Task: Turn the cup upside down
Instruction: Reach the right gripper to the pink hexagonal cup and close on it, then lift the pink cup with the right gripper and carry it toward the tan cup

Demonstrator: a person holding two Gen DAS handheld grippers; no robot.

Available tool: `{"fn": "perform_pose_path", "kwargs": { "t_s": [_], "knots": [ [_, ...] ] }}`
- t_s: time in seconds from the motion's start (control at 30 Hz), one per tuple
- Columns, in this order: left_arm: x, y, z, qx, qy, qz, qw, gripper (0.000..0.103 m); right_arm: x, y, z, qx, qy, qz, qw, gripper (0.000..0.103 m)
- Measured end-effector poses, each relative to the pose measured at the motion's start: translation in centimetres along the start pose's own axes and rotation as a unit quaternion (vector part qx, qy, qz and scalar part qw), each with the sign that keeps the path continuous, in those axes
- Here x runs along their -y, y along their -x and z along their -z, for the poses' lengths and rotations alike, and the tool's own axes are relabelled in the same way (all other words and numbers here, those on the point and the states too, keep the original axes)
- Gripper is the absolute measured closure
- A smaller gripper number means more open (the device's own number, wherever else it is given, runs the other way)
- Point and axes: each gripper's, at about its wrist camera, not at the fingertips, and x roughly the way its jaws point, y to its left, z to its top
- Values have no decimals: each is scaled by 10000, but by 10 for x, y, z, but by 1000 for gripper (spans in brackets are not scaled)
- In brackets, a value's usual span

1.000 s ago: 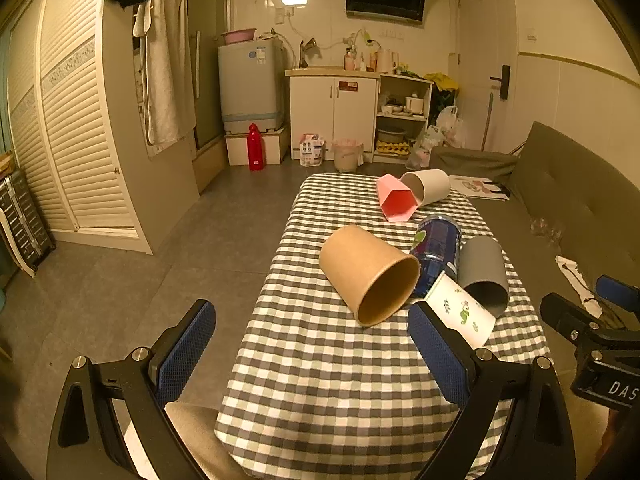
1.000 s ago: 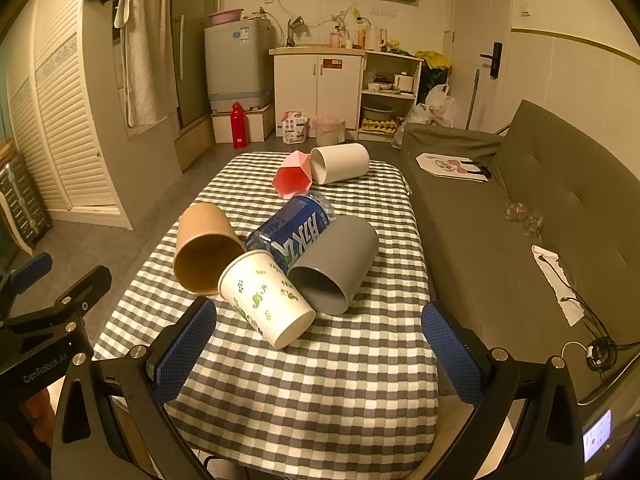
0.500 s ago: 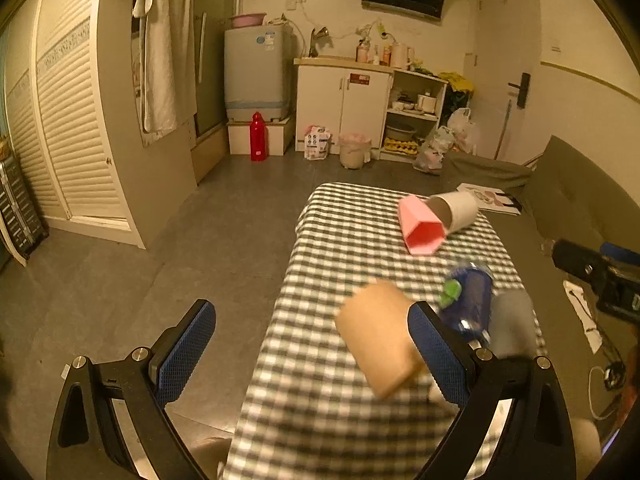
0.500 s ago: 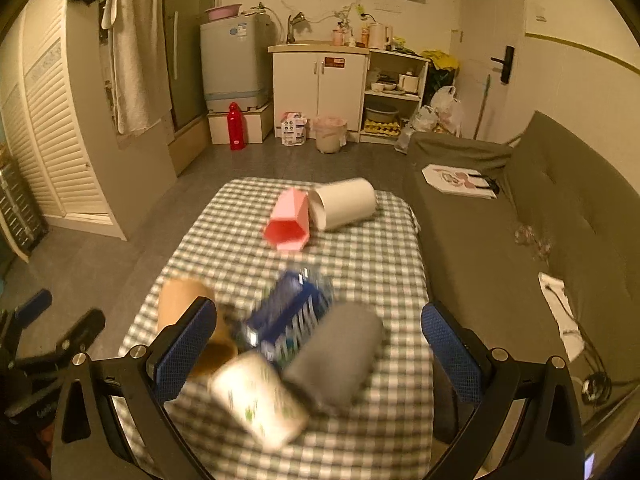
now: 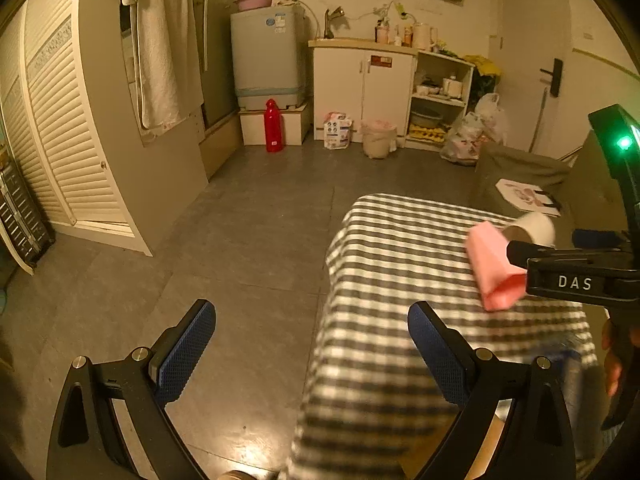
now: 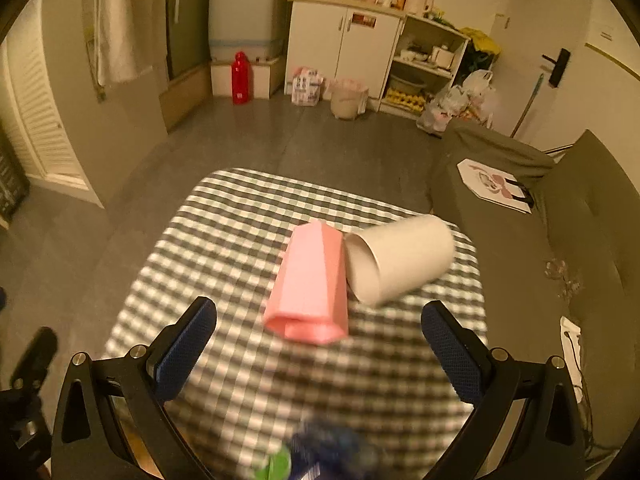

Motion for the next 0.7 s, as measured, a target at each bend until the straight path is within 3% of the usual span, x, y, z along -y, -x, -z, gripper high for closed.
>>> {"fn": "perform_pose_path", "kwargs": {
  "t_s": [0.27, 0.57, 0.7],
  "knots": [
    [4, -50, -9, -205, -9, -24, 9998, 4, -8, -59, -18, -382, 179, 90, 9991, 6],
    [17, -62, -9, -291, -29, 40, 9996, 4, -10, -80, -14, -779, 229, -99, 9967, 21],
    [19, -56, -9, -288, -45, 12, 9996, 4, -12, -86, -10, -1038, 395, 66, 9938, 28]
  ]
}}
